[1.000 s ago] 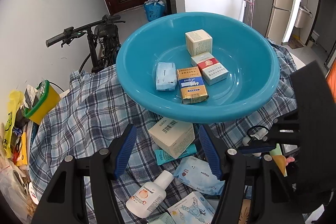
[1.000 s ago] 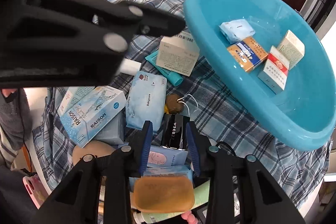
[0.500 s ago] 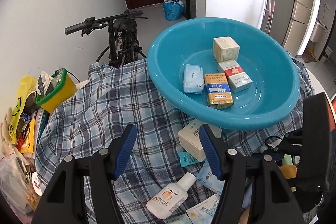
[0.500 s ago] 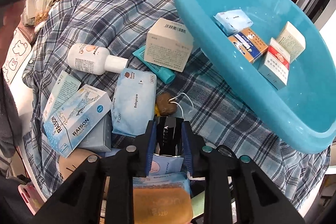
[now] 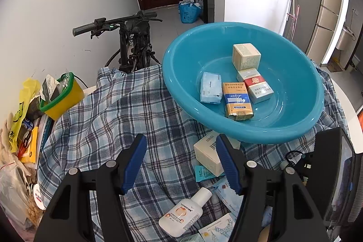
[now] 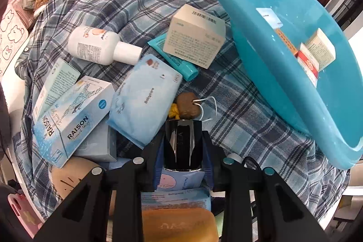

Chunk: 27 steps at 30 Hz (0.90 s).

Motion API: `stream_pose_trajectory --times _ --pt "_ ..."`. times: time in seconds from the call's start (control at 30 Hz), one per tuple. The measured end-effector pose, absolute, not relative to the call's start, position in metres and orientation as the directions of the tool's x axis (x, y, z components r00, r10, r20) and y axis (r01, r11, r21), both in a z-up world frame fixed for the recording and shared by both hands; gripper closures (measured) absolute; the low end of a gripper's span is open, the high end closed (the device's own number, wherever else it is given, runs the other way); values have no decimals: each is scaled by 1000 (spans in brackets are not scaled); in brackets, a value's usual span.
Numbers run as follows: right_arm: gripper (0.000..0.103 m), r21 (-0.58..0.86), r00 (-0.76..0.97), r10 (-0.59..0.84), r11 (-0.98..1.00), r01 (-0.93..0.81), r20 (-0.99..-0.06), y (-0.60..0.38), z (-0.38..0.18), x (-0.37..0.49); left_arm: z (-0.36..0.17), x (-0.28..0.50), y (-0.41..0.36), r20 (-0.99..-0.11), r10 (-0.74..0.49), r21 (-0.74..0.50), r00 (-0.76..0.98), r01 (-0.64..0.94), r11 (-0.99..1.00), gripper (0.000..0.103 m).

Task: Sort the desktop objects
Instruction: 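Close the right gripper on the small black case and lift it, then carry the black case over the turquoise basin with the right gripper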

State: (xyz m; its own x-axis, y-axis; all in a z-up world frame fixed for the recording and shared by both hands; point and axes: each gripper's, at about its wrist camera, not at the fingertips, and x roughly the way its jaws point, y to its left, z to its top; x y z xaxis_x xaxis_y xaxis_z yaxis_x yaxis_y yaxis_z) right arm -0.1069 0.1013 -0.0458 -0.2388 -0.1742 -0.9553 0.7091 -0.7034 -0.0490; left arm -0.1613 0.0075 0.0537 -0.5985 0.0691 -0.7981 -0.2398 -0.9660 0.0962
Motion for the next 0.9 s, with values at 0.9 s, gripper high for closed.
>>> stream_pose_trajectory --times 0.9 --pt "74 -97 -781 -235 -931 351 -579 184 95 -111 93 -115 33 -524 156 23 -837 -197 -980 37"
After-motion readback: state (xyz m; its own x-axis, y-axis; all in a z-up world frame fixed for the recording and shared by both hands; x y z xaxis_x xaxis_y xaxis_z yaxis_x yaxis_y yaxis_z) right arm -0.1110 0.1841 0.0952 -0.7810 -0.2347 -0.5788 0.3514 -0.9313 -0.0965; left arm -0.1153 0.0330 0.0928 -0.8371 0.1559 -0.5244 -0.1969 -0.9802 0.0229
